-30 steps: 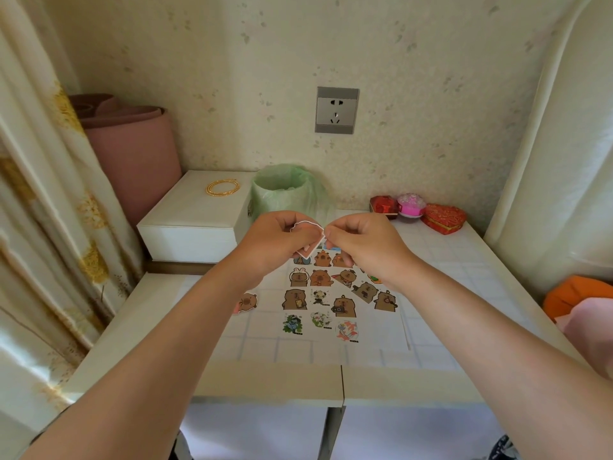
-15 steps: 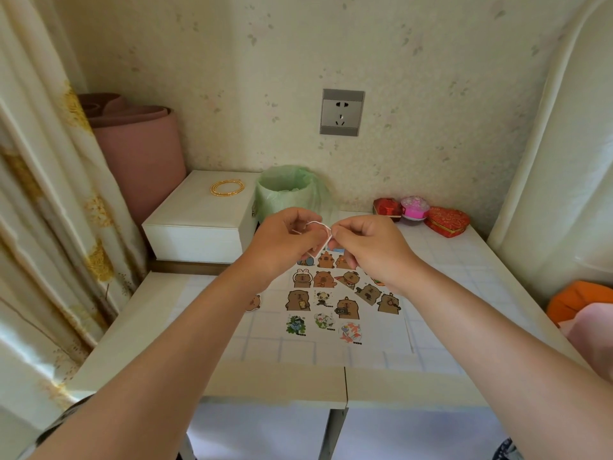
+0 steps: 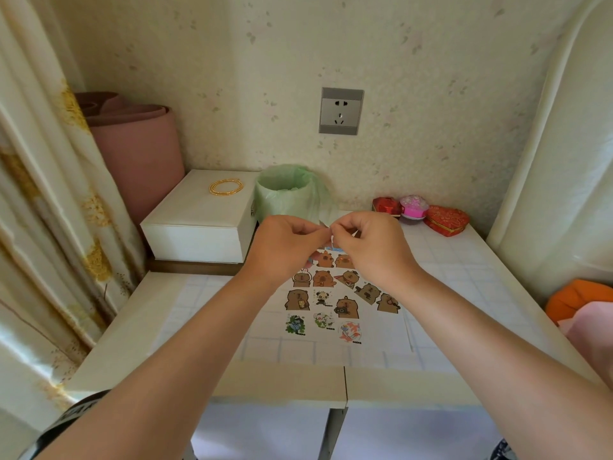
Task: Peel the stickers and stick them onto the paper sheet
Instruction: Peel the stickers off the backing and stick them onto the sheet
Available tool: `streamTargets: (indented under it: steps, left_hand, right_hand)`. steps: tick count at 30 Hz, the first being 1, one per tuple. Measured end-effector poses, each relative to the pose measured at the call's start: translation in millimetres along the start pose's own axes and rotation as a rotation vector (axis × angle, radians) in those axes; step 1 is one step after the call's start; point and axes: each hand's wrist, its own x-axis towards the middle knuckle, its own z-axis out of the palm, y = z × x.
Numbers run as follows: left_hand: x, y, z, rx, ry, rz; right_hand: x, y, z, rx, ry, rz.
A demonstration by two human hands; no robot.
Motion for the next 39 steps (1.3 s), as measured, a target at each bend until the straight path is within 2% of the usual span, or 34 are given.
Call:
streamTargets:
  steps: [9,14,20,23,27,39]
  left_hand:
    - [0.1,-2.5,1.0,-0.015,-0.05,-0.002]
    - [1.7,-2.8,-0.9,-0.072,-0.106,-0.023]
    - [2.3,-4.0,-1.8,-0.121,-0.1,-0.033]
    - [1.6,-7.9,-2.2,-0.106,-0.091,-0.023]
    - [2.2,-12.8,-5.9,-0.079,-0.092,-0.011]
    - [18.1,-23.1,-51.9,0.289,0.118,-0.015]
  right_hand:
    - [-0.3,-3.8,-2.4,0.014,-0.063,0.001]
    - [1.3,-4.4,-3.6,0.147,-0.092,0.089]
    - [1.4,-6.0,-4.4,0.162,-0.087,0.196]
    - [-0.9,-8.0,-3.4,0.231,-0.142,0.193]
    - [-1.6,-6.7,0.0,0.235,-0.129,0.148]
    - [25.1,-10.5,26.3,0.312,0.04,0.255]
